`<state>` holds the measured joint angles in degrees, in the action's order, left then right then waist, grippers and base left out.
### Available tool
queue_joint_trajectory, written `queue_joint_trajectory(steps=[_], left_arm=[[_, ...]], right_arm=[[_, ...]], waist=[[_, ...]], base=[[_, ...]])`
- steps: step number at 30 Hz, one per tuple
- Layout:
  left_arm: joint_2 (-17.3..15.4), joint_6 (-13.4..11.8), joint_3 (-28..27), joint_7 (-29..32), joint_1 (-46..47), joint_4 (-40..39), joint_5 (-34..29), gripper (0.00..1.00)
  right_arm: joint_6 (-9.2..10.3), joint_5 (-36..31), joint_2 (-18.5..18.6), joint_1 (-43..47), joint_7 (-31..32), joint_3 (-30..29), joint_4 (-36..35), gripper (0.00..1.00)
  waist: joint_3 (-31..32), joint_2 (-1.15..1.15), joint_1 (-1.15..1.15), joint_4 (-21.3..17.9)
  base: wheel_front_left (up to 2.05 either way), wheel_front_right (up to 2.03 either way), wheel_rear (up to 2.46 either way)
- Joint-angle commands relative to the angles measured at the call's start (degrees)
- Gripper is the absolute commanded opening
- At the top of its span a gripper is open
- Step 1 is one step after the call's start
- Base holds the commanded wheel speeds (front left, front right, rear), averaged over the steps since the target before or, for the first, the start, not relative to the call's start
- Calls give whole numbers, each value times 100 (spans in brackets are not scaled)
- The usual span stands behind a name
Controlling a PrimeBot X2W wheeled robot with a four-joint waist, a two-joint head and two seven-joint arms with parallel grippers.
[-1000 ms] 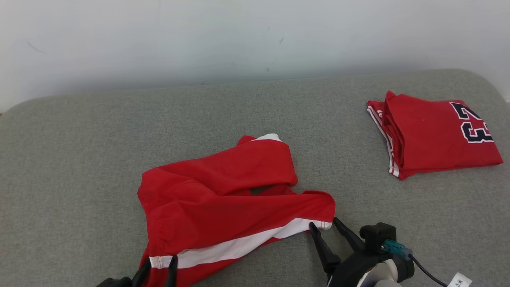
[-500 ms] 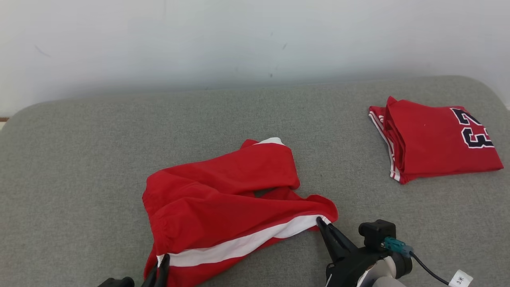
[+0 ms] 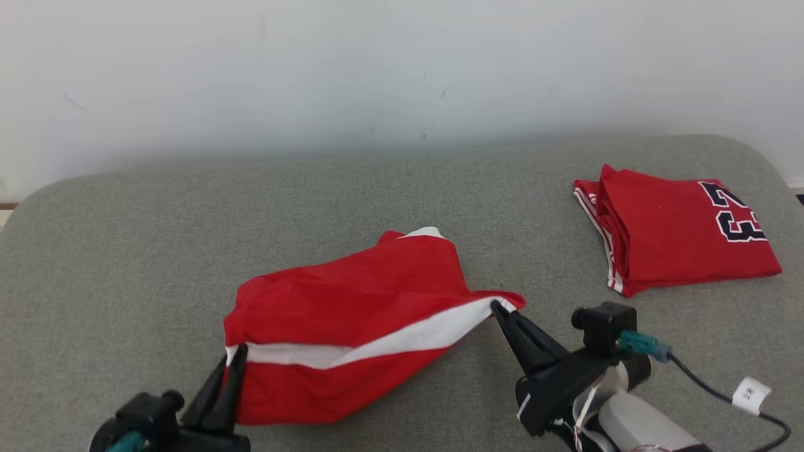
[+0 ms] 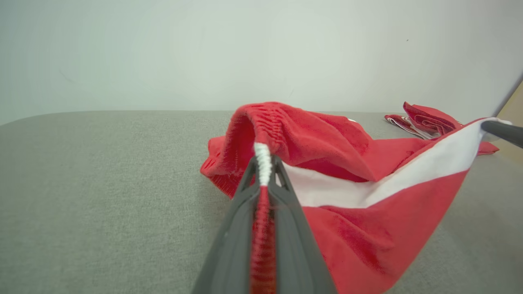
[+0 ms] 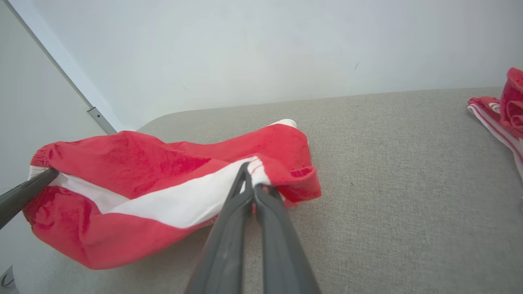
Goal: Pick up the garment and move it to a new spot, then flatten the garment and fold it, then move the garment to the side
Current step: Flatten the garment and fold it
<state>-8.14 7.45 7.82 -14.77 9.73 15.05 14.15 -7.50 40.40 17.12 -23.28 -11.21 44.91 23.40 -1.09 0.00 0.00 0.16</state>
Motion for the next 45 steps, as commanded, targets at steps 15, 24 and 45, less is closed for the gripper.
queue_joint_trajectory(steps=[15,24,45], left_arm=[[-1358,-1,689,716,2976,-121,665,0],[-1774,-1,1133,661,5088,704,1071,0],[-1483,-1,1741,376,8294,2745,1967,0]], right_arm=[[2,1241,37,-2741,916,565,-46,0],[2,1946,-153,-4877,1114,723,793,0],[2,2268,-330,-7913,743,1049,3047,0]], waist=[[-1022,0,0,-98],[-1861,0,0,-76],[-2459,0,0,-14]], base=[[0,0,0],[0,0,0],[0,0,0]])
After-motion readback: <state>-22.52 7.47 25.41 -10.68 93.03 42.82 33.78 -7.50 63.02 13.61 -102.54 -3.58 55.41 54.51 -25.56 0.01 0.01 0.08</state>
